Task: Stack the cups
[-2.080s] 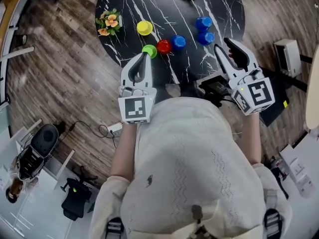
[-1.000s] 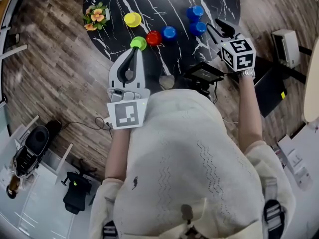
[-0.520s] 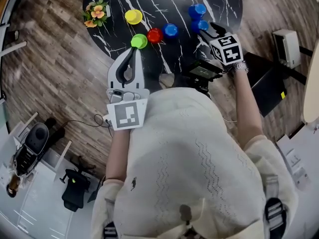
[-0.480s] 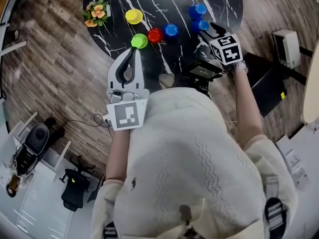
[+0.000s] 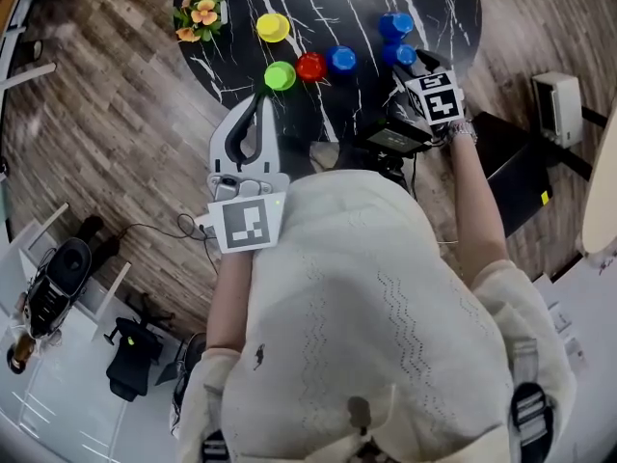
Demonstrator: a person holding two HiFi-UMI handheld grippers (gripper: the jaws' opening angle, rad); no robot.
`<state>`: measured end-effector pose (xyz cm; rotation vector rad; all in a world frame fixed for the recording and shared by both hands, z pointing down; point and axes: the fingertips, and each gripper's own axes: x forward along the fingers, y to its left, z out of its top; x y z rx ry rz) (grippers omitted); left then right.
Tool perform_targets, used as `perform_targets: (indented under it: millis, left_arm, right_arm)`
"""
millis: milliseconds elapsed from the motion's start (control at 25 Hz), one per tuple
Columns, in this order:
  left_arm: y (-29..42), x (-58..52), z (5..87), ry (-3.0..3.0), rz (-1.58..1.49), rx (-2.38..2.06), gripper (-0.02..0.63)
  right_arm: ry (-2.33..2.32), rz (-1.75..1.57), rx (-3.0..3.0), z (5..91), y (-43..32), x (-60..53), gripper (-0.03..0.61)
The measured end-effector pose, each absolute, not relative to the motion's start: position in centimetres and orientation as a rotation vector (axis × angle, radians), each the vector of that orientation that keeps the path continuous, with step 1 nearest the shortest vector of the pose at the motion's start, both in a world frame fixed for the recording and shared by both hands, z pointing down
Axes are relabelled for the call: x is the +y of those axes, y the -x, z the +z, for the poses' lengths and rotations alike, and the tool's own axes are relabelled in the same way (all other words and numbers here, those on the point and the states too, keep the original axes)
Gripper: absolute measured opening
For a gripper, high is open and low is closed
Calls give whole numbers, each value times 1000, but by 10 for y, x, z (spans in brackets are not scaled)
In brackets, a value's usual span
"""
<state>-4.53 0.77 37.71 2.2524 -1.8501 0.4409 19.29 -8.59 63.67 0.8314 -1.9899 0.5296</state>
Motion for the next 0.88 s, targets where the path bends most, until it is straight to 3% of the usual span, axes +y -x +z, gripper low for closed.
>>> perform_targets:
  millis: [200,880]
  left_arm:
    - [49,11,376,-2245,446,-1859,23]
    - [41,7,375,-2314,403,-1799,23]
  right_arm:
    - [-859,543,-1982,639,-194,-90,225]
    - [-900,478,-2040,578,-205,-89,222]
